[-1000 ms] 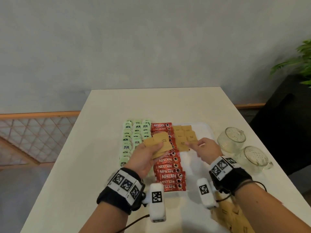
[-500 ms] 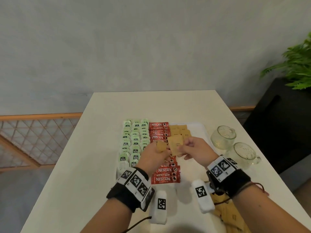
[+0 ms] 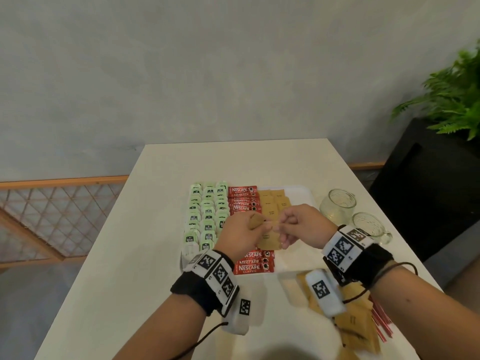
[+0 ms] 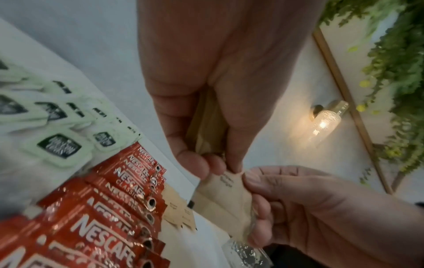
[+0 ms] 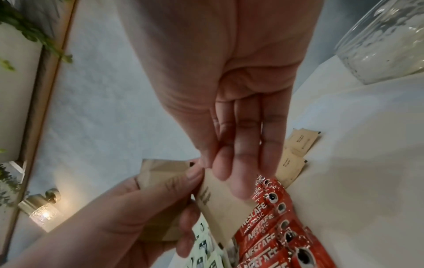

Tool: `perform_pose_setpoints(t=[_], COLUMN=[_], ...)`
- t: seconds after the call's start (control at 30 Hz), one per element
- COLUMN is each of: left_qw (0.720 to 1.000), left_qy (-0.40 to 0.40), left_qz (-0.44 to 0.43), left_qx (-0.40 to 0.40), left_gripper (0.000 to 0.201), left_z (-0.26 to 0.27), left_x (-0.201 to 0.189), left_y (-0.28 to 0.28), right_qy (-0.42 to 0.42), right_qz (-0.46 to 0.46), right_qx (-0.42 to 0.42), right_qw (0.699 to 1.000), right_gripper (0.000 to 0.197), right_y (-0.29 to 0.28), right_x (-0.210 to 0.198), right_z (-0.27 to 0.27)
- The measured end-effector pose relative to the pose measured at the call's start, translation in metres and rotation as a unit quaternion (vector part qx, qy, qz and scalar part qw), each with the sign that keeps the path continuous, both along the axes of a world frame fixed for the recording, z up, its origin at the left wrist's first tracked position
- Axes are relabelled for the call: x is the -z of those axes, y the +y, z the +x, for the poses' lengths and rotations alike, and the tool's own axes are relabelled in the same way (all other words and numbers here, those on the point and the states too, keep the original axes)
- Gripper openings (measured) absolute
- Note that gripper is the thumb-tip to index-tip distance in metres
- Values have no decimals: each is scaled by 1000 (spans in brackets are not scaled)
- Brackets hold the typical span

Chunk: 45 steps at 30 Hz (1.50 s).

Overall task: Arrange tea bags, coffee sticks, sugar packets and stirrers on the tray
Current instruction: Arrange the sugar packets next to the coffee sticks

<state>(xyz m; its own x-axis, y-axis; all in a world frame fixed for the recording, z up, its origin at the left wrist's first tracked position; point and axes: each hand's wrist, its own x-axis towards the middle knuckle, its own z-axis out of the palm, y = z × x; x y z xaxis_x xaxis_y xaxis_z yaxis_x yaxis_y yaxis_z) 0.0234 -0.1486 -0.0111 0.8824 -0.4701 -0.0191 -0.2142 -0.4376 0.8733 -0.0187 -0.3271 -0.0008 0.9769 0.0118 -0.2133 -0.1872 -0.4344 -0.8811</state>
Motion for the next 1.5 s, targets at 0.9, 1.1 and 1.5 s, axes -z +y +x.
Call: perform_pose_setpoints(t=[0.9,1.1,1.5], left_qw=[862,857,870], left_qy=[374,380,353], left_qz=[-315,-324,-318], left_qx=[-132,-129,-133], left_gripper=[30,24,14], left_z=[52,56,47], left_x=[11,18,27], left_y=[4,7,5], right_qy=[133,129,50], right_qz=[-176,-214,-194], right_qx=[248,246,278], right_qw=[943,936,940], right_gripper=[19,13,25], right_y=[-54,-51,-47], right_x=[67,65,67], right_z=[64,81,80])
